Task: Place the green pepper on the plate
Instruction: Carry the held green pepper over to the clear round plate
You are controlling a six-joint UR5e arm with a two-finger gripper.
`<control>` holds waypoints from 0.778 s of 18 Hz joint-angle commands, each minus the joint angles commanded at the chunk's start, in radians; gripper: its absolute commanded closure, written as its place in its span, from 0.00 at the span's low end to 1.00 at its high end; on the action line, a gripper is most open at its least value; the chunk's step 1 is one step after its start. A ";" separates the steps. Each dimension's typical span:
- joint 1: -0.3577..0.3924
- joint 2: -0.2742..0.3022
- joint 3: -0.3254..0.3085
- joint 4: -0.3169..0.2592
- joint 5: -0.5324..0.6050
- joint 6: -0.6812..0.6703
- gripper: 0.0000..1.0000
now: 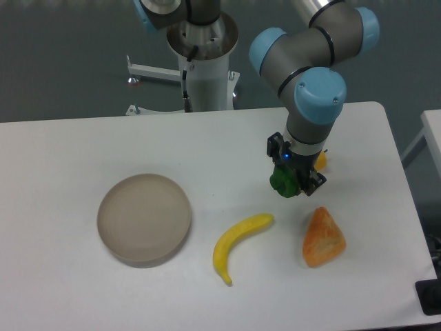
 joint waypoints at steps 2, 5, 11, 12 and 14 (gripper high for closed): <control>0.000 -0.002 0.000 0.000 0.002 0.000 0.79; -0.009 0.002 0.000 0.000 -0.002 -0.024 0.79; -0.148 0.057 -0.084 -0.002 -0.012 -0.188 0.81; -0.197 0.055 -0.086 0.002 -0.018 -0.248 0.81; -0.267 0.043 -0.084 0.008 -0.041 -0.343 0.81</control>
